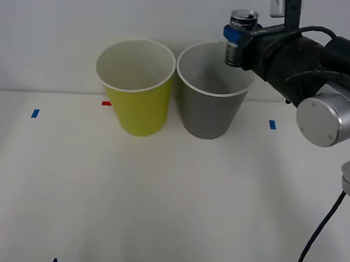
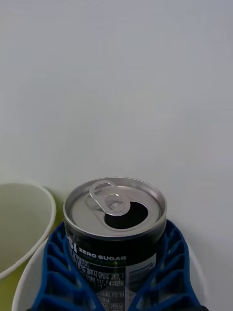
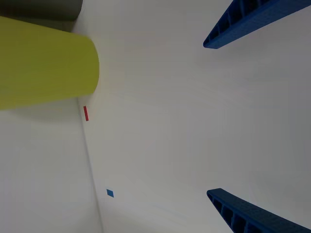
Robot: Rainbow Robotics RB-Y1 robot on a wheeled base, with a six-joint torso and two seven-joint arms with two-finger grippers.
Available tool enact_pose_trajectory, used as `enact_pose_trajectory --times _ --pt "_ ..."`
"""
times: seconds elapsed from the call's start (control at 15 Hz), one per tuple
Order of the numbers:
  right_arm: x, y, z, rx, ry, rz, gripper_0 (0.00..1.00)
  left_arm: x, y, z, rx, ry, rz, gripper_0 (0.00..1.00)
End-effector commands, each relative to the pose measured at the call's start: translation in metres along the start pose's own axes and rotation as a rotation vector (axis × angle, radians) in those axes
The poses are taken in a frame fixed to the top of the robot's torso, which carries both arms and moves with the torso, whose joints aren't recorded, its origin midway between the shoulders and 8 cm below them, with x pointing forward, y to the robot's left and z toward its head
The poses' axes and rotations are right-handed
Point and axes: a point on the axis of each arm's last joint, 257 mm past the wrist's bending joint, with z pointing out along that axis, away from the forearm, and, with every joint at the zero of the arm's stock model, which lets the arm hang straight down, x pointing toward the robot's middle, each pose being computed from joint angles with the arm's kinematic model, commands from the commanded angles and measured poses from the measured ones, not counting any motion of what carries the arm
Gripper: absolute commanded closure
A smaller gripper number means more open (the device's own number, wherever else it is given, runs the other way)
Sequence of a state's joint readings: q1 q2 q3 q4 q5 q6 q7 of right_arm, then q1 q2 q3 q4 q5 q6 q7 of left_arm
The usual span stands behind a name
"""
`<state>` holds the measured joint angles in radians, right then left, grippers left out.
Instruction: Put cans in the gray bin and PET bottles in the light green bin.
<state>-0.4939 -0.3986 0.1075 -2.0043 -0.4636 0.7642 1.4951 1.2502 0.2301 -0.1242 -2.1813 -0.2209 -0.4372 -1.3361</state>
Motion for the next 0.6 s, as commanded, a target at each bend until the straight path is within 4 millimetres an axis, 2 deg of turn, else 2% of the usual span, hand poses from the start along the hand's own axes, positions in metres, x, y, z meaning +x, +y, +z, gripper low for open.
enact_pose_trajectory --times 0.07,0.33,0.6 --pt "-0.008 -0.004 0.018 -0.004 -0.023 0.02 1.0 0.0 0.0 0.0 0.0 0.0 0.0 0.0" --pt "-0.009 -0.002 0.036 -0.015 -0.045 0.055 1.0 0.0 0.0 0.0 0.0 0.0 0.0 0.0" --pt "-0.008 0.0 0.039 -0.018 -0.043 0.052 1.0 0.0 0.0 0.0 0.0 0.0 0.0 0.0"
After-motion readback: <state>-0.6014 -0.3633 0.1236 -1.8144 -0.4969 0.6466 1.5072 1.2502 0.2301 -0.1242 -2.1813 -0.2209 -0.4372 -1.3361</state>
